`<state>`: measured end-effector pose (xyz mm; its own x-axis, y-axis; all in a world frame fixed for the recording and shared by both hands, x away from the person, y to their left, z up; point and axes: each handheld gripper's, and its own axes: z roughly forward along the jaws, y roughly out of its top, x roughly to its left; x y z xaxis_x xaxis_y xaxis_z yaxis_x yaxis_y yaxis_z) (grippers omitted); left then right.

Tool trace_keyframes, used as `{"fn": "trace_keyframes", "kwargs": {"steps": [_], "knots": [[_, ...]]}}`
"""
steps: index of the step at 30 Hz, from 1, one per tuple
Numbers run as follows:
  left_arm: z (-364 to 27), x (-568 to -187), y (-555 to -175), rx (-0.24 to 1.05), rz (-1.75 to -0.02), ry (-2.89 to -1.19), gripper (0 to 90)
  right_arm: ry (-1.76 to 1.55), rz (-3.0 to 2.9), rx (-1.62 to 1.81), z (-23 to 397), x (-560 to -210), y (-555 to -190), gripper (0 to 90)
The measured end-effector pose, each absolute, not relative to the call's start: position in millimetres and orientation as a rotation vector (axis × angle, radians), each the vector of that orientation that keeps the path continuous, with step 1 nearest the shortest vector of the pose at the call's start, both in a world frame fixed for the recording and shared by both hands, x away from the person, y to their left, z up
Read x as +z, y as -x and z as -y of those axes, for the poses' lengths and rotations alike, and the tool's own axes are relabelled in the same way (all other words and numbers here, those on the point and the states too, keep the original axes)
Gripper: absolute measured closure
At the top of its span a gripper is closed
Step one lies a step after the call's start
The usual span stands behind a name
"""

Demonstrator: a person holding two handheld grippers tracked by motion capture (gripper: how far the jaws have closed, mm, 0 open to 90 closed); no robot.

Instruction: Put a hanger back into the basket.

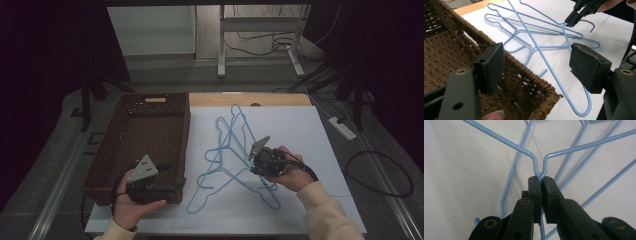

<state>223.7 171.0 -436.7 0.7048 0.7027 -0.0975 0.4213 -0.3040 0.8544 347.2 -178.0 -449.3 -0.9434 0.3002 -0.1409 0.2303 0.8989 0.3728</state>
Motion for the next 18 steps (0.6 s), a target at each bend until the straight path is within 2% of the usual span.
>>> {"fn": "trace_keyframes", "kwargs": {"steps": [18], "knots": [[-117.1,-429.1,-235.3,0.302,-0.799,-2.060,28.5,-0.427,-2.856,0.535,183.8,-444.3,-343.6,86.1]]}}
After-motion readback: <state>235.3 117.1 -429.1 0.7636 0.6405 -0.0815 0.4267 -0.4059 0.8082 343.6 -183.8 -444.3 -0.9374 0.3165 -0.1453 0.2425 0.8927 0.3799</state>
